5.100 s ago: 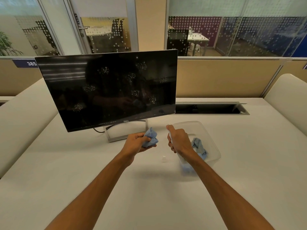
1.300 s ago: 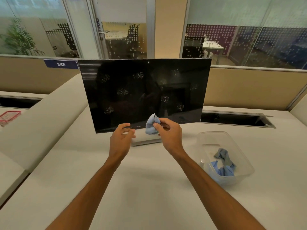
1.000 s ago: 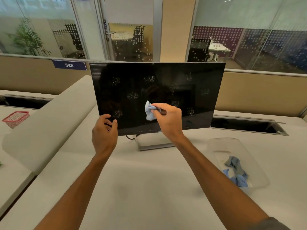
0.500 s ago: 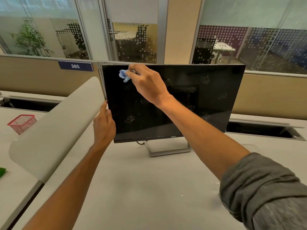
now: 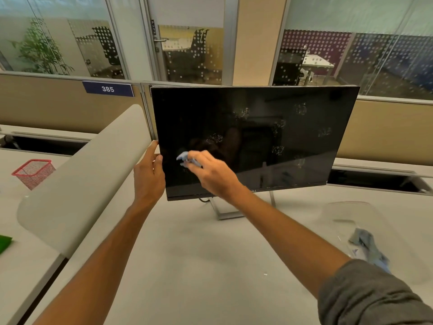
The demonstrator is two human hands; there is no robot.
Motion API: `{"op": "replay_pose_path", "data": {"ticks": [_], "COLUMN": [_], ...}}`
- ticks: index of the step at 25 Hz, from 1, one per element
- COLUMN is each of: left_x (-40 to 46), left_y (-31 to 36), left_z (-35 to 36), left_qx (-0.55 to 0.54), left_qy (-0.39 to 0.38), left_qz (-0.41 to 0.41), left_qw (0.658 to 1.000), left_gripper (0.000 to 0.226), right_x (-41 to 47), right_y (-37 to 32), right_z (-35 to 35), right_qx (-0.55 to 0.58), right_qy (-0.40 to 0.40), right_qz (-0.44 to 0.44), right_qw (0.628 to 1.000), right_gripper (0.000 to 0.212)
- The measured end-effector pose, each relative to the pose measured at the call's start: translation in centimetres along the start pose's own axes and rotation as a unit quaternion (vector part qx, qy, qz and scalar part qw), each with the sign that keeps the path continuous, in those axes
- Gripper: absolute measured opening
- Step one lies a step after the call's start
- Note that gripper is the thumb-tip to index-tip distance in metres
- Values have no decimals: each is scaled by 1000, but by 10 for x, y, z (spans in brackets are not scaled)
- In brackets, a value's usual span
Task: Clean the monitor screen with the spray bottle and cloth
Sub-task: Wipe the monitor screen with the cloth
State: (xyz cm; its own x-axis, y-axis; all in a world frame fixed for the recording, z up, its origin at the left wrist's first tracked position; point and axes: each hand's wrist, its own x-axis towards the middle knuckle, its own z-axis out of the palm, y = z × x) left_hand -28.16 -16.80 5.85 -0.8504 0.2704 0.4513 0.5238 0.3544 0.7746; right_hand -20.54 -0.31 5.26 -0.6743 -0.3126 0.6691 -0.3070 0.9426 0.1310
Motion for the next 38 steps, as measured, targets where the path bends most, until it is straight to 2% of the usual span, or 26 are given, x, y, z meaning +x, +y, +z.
{"op": "replay_pose_path", "data": {"ticks": [3, 6, 8, 13, 15, 19, 25, 32, 35, 36, 38], "left_x": [0, -1, -1, -2, -3, -3, -3, -4, -5, -4, -3], "left_y": [0, 2, 2, 5, 5, 6, 5, 0, 2, 2, 3], "left_z": [-1, -3, -5, -6, -7, -11, -11, -11, -12, -12, -12], "left_qx": [-4, -6, -4, -4, -6, -20, -7, 5, 12, 11, 10], "left_qy": [-8, -17, -22, -26, -30, -37, -33, -38, -42, -43, -50], "left_qz": [1, -4, 1, -14, -17, -24, -6, 2, 2, 3, 3], "left_qw": [1000, 1000, 1000, 1000, 999, 999, 999, 999, 999, 999, 999], "left_gripper": [44, 45, 44, 45, 45, 45, 46, 44, 44, 45, 46], "right_x": [-36, -49, -31, 76, 113, 130, 68, -17, -21, -13, 13], "right_y": [-16, -25, -25, 2, 14, 20, -3, -46, -54, -52, -43], "right_z": [31, 36, 19, -48, -65, -62, -17, 35, 35, 30, 13], "right_qx": [28, 67, 69, -4, -21, -54, -25, 48, 41, 35, 31], "right_qy": [-94, -165, -118, 107, 130, 82, 42, -120, -204, -194, -98], "right_qz": [2, 21, 26, 49, 50, 38, 11, -20, 2, 11, 34], "right_qw": [995, 984, 990, 993, 990, 994, 999, 991, 978, 980, 994], "right_gripper": [30, 48, 52, 44, 42, 39, 33, 41, 41, 36, 22]}}
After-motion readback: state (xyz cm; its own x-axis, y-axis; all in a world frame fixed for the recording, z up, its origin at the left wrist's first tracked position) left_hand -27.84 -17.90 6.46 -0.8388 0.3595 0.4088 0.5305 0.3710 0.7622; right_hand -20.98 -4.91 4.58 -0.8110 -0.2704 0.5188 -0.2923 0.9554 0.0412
